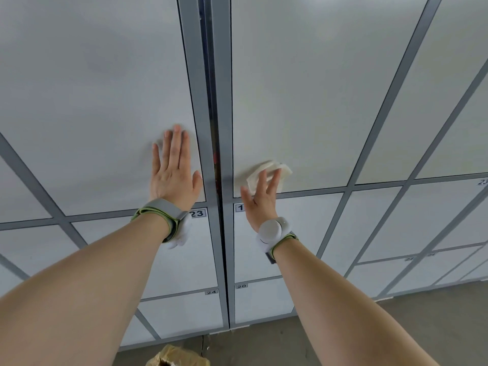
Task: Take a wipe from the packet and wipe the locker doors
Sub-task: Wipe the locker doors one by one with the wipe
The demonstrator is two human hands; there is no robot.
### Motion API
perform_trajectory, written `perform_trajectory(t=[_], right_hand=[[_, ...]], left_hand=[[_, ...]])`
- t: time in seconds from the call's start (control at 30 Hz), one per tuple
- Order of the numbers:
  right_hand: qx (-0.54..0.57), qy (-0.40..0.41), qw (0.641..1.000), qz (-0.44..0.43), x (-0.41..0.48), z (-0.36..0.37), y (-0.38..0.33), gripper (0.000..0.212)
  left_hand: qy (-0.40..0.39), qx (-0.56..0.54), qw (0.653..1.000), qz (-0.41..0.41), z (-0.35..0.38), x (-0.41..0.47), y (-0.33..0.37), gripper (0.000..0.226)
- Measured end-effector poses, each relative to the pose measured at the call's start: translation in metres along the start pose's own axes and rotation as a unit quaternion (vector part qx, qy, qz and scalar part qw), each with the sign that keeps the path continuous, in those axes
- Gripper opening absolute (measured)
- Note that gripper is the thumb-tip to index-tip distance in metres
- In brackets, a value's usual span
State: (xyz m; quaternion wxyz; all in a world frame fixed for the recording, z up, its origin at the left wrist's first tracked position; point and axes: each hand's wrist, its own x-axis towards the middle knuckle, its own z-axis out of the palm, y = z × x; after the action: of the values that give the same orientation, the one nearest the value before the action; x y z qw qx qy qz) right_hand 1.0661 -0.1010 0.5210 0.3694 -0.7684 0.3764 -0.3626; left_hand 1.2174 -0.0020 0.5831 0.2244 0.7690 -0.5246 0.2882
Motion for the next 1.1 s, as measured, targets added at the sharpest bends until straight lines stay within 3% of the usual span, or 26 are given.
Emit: perform_trajectory(t=[0.23, 0.4, 0.53, 0.6, 0.8, 0.97, 1.1], right_hand=[[-0.047, 0.04, 0.987, -0.146, -0.002, 0.014, -0.023, 0.064], [-0.084, -0.011, 0.996, -0.042, -0.023, 0.031, 0.016, 0.064], [-0.013, -0.027, 0.999, 0.019, -0.025, 0.041, 0.015, 0.068], [0.026, -0.012, 1.0, 0.005, -0.019, 0.042, -0.004, 0.073], [-0.03, 0.033, 0.993, -0.113, -0.012, 0.043, -0.021, 0.072], [-0.018, -0.013, 0.998, -0.051, -0.029, 0.057, 0.011, 0.059], [0.04, -0.016, 0.999, -0.02, -0.031, 0.06, -0.019, 0.055]], left_hand=[[0.0, -0.001, 0.999, 0.042, -0.001, -0.001, -0.013, 0.079], [-0.004, 0.017, 0.997, 0.072, -0.004, -0.002, -0.023, 0.075], [0.0, 0.017, 0.996, 0.088, -0.004, -0.003, -0.028, 0.075], [0.003, 0.015, 0.996, 0.093, -0.002, -0.003, -0.029, 0.075], [0.001, 0.012, 0.994, 0.107, -0.001, -0.005, -0.035, 0.072], [-0.007, 0.022, 0.994, 0.109, -0.001, -0.013, -0.046, 0.071], [-0.011, 0.026, 0.995, 0.091, -0.001, -0.023, -0.057, 0.073]])
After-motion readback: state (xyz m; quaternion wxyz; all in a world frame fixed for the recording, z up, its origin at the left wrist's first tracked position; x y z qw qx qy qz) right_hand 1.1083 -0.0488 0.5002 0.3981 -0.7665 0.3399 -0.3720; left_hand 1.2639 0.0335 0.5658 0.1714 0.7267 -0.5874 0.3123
